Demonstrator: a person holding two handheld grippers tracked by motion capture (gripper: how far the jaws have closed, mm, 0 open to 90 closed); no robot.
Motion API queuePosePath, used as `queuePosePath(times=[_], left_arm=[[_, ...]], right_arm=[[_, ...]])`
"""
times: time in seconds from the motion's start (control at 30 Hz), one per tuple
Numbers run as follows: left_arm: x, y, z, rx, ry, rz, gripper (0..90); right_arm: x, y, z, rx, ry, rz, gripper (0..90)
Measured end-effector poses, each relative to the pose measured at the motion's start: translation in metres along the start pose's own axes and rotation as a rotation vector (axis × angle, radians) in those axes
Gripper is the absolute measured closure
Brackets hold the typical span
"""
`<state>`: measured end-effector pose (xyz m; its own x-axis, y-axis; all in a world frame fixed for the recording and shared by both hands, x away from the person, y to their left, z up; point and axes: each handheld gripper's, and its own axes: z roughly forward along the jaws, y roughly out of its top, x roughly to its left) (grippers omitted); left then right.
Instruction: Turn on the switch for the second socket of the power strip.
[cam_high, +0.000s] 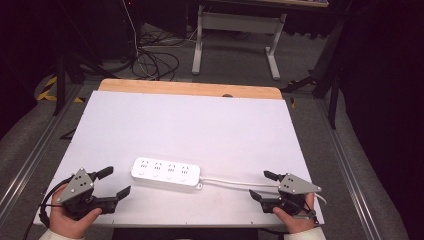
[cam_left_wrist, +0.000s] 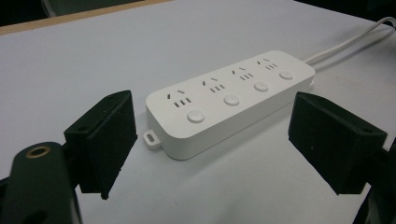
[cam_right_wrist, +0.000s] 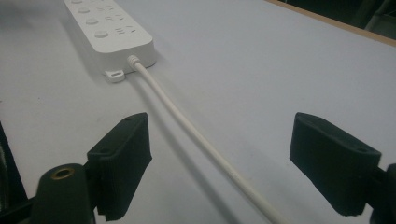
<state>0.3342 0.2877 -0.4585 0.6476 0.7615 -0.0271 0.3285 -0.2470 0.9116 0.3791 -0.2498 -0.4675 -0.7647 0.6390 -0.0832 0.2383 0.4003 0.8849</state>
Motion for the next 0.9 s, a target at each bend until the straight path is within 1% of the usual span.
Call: queuePosePath(times=[0.1,0.17,0.23,0.33,0.4,0.43,0.5,0.57,0.63,0.73,0.8,0.9], left_arm=[[-0.0010,0.0006,-0.0008,-0.003,0.006,0.002,16.0],[-0.0022,0.0015,-0.0011,0.001,0.016,0.008,16.2],[-0.0028,0.0014,-0.0009,-0.001,0.016,0.003,16.1],[-0.0032,0.0019,-0.0013,0.002,0.024,0.008,16.5],[-0.0026,0.0020,-0.0019,0.001,0.014,-0.018,16.9],[-0.0026,0.0019,-0.0020,-0.003,0.004,-0.037,17.4],[-0.0024,0.0019,-0.0021,-0.006,0.000,-0.038,18.1],[-0.0022,0.0023,-0.0025,-0.005,0.003,-0.027,18.1],[-0.0030,0.0028,-0.0029,-0.009,0.003,-0.030,18.0],[-0.0034,0.0041,-0.0034,-0.002,0.021,-0.008,17.8],[-0.0031,0.0047,-0.0033,0.012,0.032,0.008,18.0],[-0.0018,0.0050,-0.0041,0.019,0.028,0.007,19.1]], right_arm=[[0.0005,-0.0001,0.0003,0.004,0.001,-0.004,20.7],[0.0005,-0.0001,0.0010,0.012,0.011,-0.001,22.6],[0.0007,-0.0003,0.0013,0.015,0.010,-0.001,23.9],[0.0003,-0.0003,0.0008,0.015,0.008,-0.007,26.1],[0.0001,0.0001,-0.0002,0.004,0.017,-0.007,30.1],[0.0000,0.0001,-0.0006,-0.001,0.023,-0.009,30.5],[0.0001,-0.0001,-0.0007,-0.006,0.025,-0.011,30.5],[0.0000,-0.0002,-0.0005,-0.006,0.024,-0.012,30.5],[-0.0004,-0.0007,-0.0002,-0.004,0.025,-0.014,30.5],[0.0000,-0.0007,0.0000,-0.005,0.022,-0.023,30.5],[0.0008,-0.0001,-0.0010,-0.003,0.024,-0.028,32.1],[0.0013,0.0001,-0.0013,-0.005,0.027,-0.028,32.7]])
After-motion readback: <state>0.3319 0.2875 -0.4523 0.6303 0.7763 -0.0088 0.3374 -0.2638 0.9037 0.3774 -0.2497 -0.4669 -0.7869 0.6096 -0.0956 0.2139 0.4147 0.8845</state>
